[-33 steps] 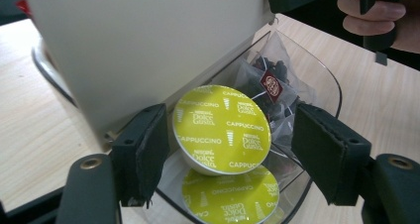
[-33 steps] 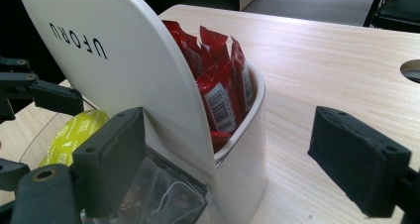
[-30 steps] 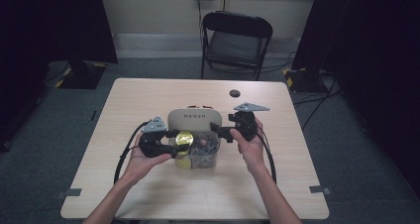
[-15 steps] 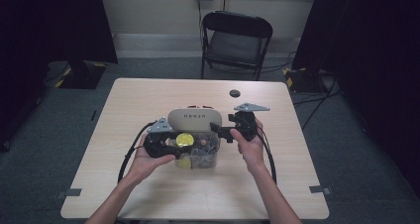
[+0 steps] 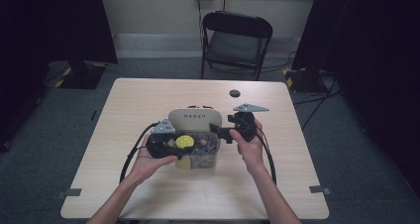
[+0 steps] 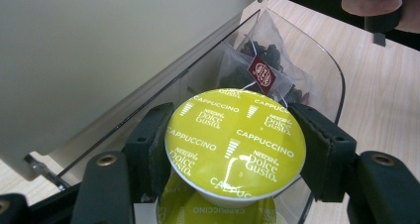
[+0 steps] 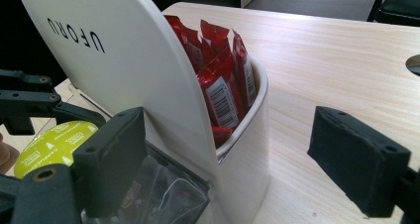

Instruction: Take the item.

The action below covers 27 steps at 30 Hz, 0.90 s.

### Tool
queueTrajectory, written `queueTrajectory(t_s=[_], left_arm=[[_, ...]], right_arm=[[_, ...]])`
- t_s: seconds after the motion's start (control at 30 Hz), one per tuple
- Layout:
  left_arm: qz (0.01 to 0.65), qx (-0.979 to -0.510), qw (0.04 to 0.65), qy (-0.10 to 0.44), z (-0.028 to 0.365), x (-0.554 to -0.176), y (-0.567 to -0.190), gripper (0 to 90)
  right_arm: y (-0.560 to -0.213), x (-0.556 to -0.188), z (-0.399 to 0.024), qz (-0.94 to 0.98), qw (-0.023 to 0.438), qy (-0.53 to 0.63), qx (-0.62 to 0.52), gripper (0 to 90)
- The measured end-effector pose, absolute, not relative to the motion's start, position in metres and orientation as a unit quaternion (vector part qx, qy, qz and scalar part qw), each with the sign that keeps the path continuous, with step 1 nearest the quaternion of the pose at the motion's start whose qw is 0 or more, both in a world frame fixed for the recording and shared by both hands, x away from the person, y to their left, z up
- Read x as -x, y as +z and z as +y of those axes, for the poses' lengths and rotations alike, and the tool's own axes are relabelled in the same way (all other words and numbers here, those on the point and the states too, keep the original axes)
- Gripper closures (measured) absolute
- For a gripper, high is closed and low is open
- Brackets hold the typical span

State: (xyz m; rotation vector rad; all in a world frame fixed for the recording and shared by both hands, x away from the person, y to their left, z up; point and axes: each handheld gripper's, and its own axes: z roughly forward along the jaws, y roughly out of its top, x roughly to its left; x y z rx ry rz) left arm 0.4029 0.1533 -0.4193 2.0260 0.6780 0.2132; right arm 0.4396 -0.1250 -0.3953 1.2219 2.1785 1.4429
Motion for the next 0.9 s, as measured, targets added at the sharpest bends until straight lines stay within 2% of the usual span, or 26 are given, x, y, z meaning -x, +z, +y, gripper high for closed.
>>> queueTrajectory(t_s=[0.9], left_arm=[[0.281,-0.814,0.503,0.073,0.165,-0.396,-0.408,37.9]], right_arm=[[-0.396,-0.439,-0.125,0.748,0.129,0.496,-0.422,14.7]])
